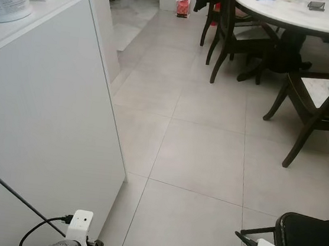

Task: Restocking fridge

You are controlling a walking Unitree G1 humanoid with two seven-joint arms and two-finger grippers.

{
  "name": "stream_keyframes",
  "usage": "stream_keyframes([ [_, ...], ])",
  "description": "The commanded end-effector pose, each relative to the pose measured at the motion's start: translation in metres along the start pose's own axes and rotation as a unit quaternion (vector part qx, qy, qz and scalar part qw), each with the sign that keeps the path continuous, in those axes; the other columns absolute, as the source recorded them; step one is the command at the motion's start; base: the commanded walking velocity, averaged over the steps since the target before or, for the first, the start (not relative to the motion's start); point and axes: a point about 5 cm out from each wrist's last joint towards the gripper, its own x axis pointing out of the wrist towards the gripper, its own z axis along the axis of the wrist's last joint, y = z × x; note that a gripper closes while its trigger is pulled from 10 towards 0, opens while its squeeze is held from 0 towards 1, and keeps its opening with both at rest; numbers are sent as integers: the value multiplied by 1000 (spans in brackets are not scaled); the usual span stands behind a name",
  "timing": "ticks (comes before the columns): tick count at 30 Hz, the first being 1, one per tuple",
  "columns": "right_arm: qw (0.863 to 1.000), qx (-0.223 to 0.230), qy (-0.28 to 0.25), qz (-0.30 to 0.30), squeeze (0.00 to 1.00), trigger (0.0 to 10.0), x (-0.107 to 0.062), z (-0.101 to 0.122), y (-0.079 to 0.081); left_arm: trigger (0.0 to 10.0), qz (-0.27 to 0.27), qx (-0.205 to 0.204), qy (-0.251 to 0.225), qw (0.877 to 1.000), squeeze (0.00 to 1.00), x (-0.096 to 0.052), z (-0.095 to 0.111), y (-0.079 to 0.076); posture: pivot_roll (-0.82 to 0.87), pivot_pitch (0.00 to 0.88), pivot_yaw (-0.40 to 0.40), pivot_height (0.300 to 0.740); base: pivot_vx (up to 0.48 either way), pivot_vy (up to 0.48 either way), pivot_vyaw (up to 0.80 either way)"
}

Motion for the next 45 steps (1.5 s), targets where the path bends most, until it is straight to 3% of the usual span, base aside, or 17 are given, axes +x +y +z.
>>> stream_keyframes([
  [1,1000,-10,0,2,0,10000,0,3,-2,10000,6,-13,10,1000,0,0,-5,-1,-147,0,35,740,0,0,0],
  [13,999,-43,-3,1,0,10000,-1,8,-10,10000,7,-22,22,999,0,1,-7,-9,-134,0,17,740,0,0,0],
  [45,998,-62,3,3,0,10000,-1,3,-8,10000,0,-15,22,1000,0,0,-11,-6,-156,0,34,740,0,0,800],
])
